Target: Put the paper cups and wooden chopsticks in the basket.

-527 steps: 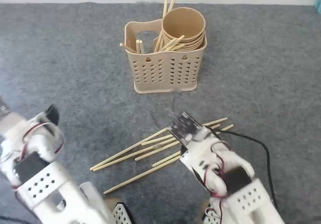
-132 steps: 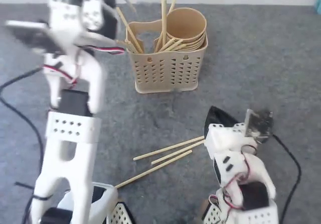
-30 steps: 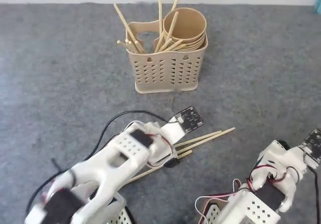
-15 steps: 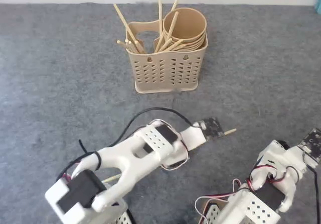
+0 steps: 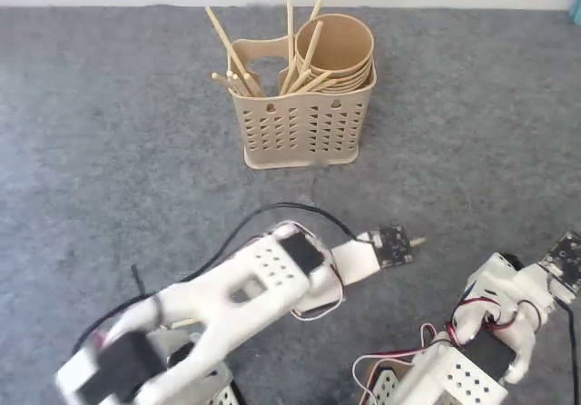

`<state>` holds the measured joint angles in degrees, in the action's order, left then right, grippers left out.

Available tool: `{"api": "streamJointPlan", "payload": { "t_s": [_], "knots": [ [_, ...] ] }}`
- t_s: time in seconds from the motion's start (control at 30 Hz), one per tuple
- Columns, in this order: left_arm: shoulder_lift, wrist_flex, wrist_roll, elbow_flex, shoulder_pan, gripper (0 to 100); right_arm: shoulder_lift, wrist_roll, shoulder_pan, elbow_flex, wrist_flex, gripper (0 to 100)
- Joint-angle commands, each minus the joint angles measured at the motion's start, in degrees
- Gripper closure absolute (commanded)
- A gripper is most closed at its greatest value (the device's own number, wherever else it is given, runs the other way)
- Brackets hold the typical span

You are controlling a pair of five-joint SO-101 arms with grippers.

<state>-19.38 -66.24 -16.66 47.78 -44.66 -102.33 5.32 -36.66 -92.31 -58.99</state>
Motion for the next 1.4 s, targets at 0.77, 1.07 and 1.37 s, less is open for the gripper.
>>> {"api": "streamJointPlan", "payload": {
  "t_s": [0.77, 1.07, 1.37],
  "knots": [
    [-53.6, 23.8, 15.3, -7.3, 25.0, 99, 0.2, -0.8, 0.7, -0.1, -0.5, 99.2],
    [-51.4, 51.6, 15.4, -6.6, 25.0, 99, 0.2, -0.8, 2.1, -0.2, -0.6, 99.2],
    [-33.8, 67.1, 15.4, -13.1, 30.7, 99, 0.2, -0.8, 2.1, -0.2, -0.6, 99.2]
  ]
}}
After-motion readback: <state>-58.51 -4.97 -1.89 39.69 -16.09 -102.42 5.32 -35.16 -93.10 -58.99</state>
